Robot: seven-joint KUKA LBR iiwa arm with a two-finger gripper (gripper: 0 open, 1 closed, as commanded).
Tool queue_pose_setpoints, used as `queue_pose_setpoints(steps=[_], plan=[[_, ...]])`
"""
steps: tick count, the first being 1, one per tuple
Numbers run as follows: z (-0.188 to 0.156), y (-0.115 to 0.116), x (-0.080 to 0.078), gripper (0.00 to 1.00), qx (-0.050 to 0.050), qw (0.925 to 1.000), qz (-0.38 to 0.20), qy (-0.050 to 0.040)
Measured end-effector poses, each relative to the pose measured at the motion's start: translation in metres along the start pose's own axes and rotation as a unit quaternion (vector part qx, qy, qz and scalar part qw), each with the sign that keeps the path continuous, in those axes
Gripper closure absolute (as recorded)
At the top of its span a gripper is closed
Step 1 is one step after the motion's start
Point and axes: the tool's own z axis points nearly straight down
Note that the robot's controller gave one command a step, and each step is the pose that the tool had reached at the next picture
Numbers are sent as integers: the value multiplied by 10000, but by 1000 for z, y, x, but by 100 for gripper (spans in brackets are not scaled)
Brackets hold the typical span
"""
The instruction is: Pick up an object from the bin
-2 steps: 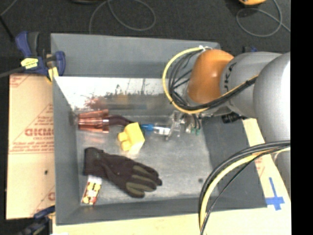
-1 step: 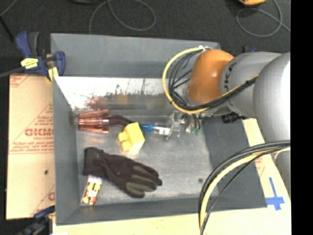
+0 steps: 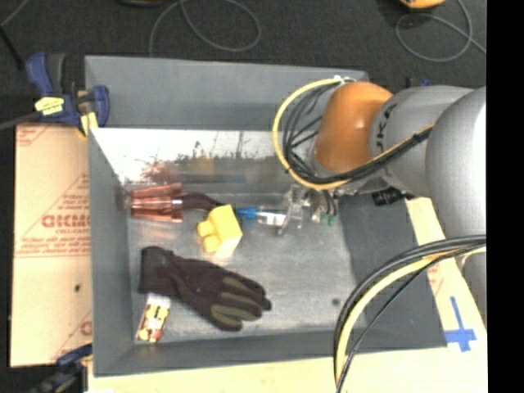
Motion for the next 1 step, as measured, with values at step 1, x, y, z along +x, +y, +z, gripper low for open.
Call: queue_pose_setpoints(steps=[1], plan=[[-10,0,0,100,-1,10000,0,-3]])
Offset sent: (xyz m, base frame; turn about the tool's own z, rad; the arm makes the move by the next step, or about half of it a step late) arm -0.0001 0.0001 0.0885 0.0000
